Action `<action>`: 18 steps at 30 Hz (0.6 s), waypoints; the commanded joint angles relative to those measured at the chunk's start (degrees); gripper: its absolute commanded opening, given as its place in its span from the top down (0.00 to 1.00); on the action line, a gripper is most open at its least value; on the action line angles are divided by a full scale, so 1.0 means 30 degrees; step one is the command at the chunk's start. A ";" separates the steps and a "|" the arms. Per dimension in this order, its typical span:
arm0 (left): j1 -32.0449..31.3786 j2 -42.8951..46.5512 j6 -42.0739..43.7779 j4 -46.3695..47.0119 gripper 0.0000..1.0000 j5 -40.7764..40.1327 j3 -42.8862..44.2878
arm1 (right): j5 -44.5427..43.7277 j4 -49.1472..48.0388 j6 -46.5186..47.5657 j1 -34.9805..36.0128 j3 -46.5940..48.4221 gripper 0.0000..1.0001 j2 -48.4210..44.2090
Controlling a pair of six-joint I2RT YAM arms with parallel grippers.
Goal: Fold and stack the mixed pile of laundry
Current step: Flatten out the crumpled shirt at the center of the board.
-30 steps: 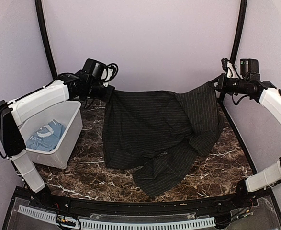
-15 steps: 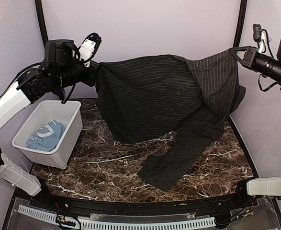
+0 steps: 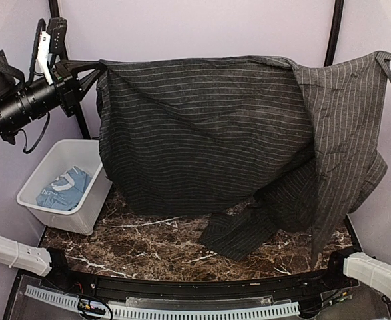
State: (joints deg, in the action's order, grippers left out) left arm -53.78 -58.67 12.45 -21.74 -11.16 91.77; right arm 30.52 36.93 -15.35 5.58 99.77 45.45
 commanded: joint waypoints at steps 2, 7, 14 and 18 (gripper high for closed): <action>-0.0269 -0.0569 -0.0253 -0.0260 1.00 0.0274 0.1149 | -0.0763 0.0702 0.0185 0.0029 0.1126 1.00 0.0522; -0.0230 -0.2041 0.0444 0.0368 1.00 -0.4897 0.0250 | -0.2621 -0.0337 -0.0093 0.0022 -0.2083 1.00 0.1444; 0.4899 -0.4819 -0.1937 0.1517 0.98 -0.0990 -0.2847 | -0.3676 -0.3810 -0.0298 0.0016 -0.6822 1.00 0.4404; 0.6434 -0.7644 -0.1385 0.3367 0.96 0.0076 -0.4298 | -0.4095 -0.6164 -0.0128 -0.0057 -0.8651 1.00 0.7611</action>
State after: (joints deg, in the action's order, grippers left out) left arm -37.65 -76.31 9.50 -17.32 -15.97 81.12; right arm 20.91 28.58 -15.70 5.58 77.25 62.26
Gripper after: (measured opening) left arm 0.042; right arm 0.004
